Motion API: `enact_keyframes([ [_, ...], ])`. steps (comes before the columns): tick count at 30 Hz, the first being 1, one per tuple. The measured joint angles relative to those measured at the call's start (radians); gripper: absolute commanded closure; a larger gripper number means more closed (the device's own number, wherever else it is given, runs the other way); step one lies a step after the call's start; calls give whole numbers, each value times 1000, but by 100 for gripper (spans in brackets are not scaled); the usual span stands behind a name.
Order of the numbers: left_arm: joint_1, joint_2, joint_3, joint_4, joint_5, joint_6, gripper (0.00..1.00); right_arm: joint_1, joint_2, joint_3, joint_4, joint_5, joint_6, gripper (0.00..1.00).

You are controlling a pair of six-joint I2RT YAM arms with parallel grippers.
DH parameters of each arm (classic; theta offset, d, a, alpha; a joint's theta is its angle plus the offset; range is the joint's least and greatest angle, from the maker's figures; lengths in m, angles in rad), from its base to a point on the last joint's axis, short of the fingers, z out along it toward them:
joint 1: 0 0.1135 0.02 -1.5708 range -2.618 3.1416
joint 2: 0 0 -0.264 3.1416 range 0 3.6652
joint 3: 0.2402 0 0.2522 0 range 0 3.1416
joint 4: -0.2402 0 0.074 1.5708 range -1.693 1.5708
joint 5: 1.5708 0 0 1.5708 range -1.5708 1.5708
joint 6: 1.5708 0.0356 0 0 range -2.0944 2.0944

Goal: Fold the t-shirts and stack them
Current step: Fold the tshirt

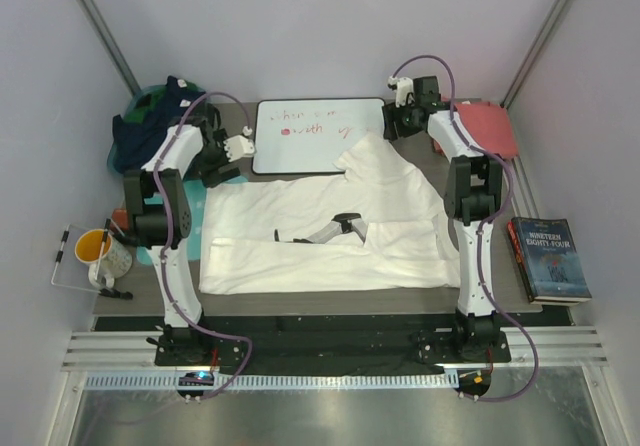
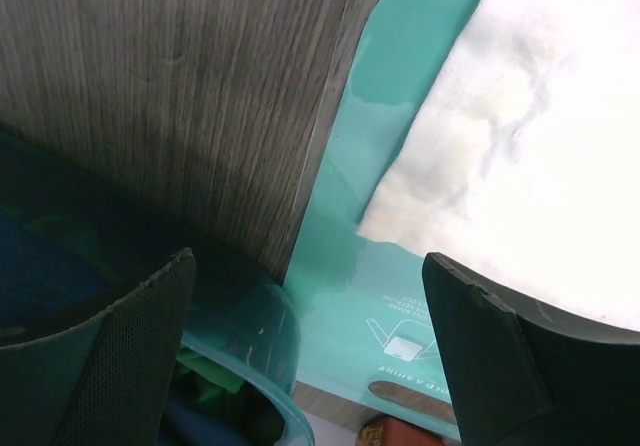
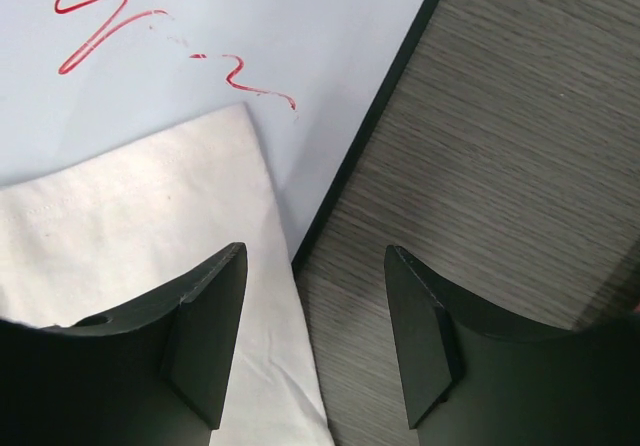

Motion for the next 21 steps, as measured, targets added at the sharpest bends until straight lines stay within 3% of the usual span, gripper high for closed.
enact_keyframes([
  [14,18,130,76,0,-9,23,16,8,0,0,1,-15,0,39],
  [21,19,132,76,-1,-10,26,28,18,0,0,1,-15,-3,39],
])
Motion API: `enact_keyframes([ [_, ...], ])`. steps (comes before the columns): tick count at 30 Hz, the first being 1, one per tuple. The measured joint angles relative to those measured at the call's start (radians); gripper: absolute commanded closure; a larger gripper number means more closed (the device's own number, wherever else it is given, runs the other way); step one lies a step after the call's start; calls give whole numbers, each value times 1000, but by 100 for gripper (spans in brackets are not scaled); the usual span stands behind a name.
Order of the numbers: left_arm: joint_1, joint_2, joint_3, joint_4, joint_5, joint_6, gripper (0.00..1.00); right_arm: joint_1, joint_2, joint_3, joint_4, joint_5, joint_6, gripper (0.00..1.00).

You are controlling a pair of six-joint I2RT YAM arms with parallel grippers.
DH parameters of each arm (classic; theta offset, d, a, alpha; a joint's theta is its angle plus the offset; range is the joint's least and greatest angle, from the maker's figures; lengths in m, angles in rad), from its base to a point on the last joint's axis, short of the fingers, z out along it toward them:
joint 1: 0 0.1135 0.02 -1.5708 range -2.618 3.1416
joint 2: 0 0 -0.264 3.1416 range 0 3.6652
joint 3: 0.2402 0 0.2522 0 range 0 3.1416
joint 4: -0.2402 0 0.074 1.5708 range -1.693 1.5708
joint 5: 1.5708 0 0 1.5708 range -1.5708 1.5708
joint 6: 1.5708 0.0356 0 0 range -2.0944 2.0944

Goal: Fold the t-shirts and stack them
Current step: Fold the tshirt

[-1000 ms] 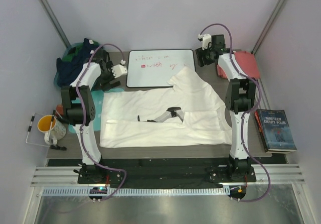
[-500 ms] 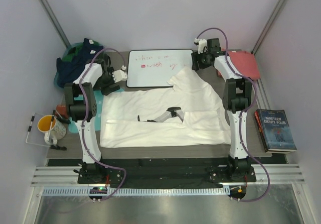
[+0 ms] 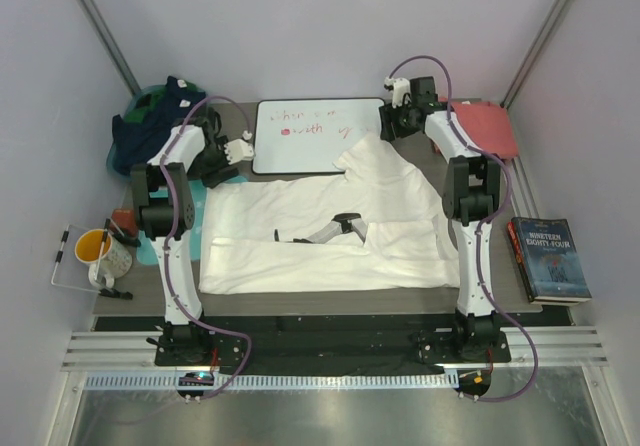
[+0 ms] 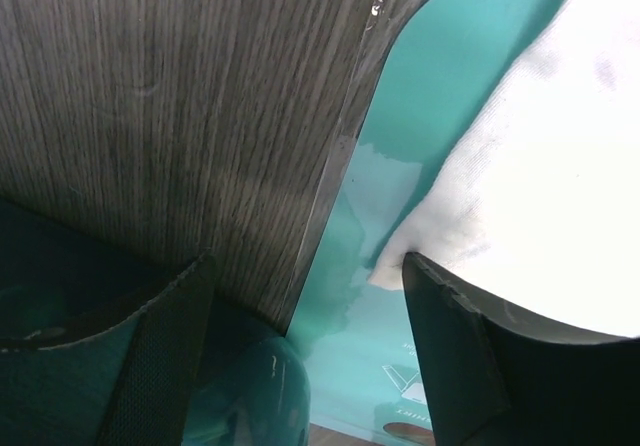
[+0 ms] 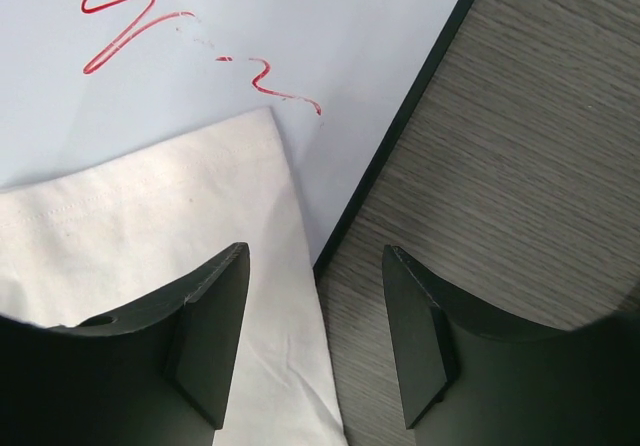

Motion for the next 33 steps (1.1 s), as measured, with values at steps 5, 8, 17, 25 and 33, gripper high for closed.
enact_keyframes([
  [5,3,3,0,-12,1,0,51,10,0,0,0,0,-1,39],
  [8,6,9,0,-36,4,-2,82,13,0,0,0,0,-1,39],
  [17,9,19,14,-76,16,-6,100,14,0,0,0,0,0,38],
  [25,9,19,30,-76,23,-16,44,15,2,0,0,0,2,35],
  [33,9,19,47,-85,37,-31,50,15,2,0,-4,0,0,35],
])
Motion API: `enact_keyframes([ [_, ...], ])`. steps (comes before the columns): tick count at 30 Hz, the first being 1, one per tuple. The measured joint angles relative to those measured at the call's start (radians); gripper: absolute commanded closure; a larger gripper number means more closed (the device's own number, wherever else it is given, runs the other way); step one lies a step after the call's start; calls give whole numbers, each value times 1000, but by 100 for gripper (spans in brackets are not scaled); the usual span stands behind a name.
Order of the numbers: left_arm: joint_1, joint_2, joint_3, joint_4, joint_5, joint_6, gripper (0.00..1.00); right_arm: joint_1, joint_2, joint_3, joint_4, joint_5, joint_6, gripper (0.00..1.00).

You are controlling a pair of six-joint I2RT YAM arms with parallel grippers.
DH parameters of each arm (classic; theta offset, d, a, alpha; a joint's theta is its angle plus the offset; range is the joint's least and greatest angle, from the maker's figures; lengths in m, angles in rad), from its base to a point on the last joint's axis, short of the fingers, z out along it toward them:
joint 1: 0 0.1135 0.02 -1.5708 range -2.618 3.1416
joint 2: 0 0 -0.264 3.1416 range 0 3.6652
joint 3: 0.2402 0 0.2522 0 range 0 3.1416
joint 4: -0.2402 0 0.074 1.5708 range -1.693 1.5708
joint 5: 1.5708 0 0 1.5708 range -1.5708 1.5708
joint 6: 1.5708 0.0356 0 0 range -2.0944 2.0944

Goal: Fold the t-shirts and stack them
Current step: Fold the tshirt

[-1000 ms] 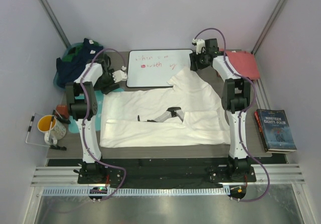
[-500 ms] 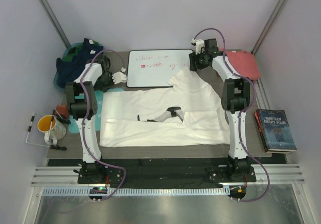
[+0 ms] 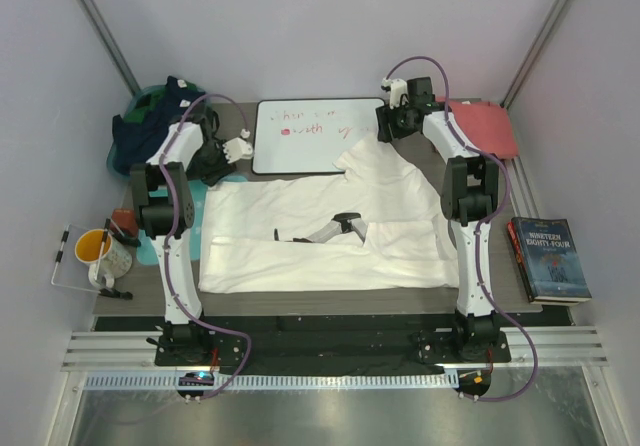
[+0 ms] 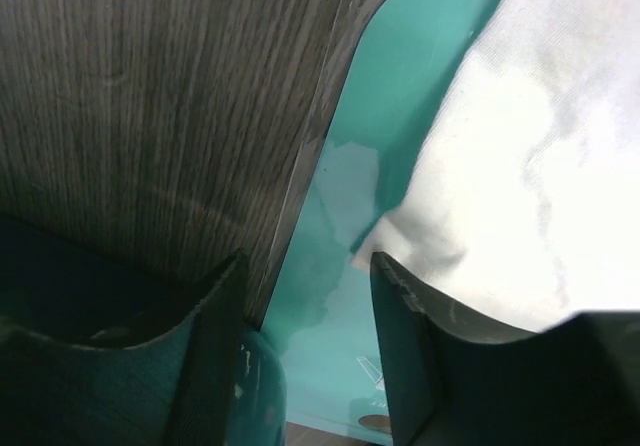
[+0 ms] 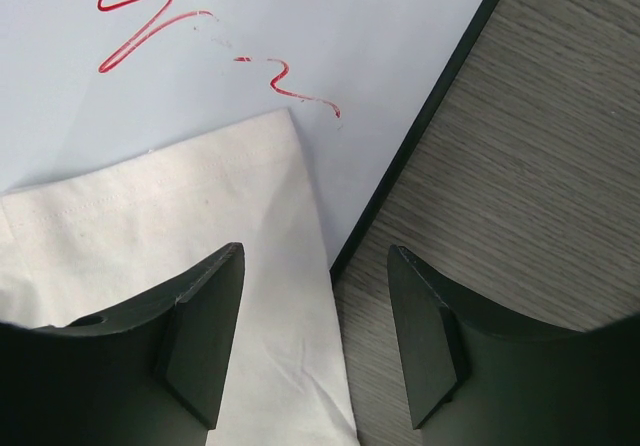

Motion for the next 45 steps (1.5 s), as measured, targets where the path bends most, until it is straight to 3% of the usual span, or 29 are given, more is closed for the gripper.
enact_keyframes([
  [14,0,15,140,-132,69,-5,59,0,0,0,-1,1,-8,35],
  [23,22,214,385,-309,103,18,60,2,0,0,-6,5,-24,35],
  [45,27,156,311,-334,155,-10,62,31,0,0,-8,26,-48,35],
])
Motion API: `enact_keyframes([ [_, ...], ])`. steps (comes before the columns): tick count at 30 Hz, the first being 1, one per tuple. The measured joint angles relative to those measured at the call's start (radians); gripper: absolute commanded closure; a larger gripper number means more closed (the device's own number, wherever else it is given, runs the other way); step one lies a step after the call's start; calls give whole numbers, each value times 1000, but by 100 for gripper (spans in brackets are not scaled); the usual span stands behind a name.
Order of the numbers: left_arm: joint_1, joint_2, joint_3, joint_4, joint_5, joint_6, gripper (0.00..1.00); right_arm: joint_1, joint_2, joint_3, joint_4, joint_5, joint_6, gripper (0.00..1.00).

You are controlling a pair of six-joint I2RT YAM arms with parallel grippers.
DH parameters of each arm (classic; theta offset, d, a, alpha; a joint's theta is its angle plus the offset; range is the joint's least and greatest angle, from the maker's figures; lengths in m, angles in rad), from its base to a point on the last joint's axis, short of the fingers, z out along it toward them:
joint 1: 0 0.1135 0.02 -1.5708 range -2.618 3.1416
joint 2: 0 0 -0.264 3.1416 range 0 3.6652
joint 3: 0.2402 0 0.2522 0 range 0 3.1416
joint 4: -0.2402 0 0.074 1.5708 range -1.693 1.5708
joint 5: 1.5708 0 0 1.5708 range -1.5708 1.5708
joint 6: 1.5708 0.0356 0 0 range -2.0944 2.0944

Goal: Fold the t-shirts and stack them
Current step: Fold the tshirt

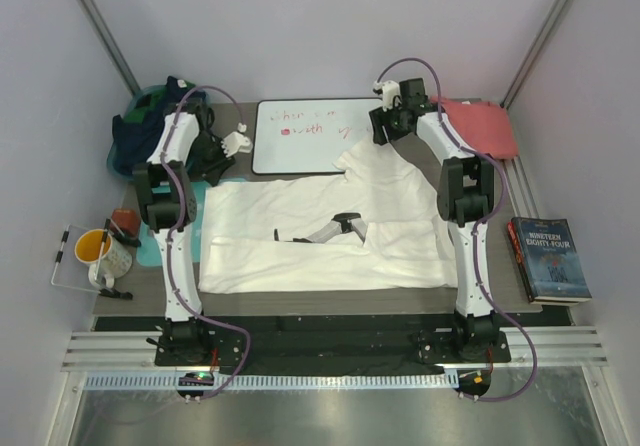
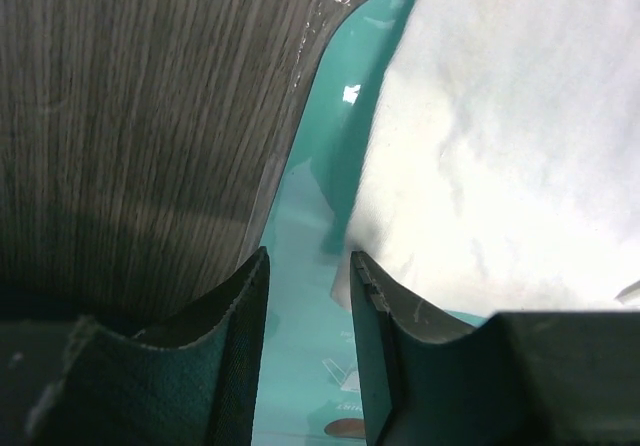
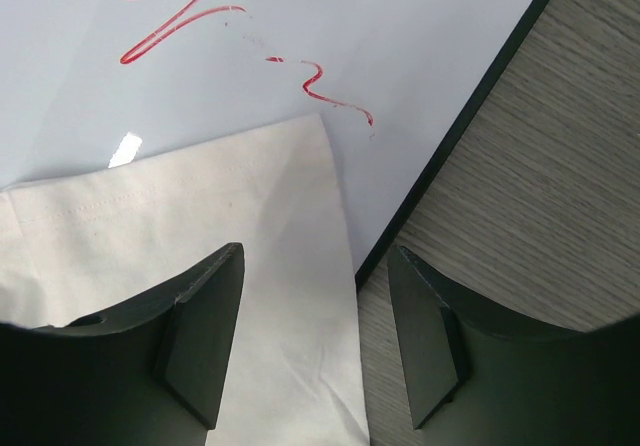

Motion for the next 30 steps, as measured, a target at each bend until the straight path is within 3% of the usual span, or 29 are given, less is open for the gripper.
enact_keyframes([
  [21,0,-27,0,-23,37,11,65,12,0,0,-1,12,-25,35],
  [27,-1,1,0,-23,39,11,49,15,0,0,-1,19,-34,35],
  [30,-1,2,-4,-25,40,10,47,16,0,0,-1,24,-38,35],
])
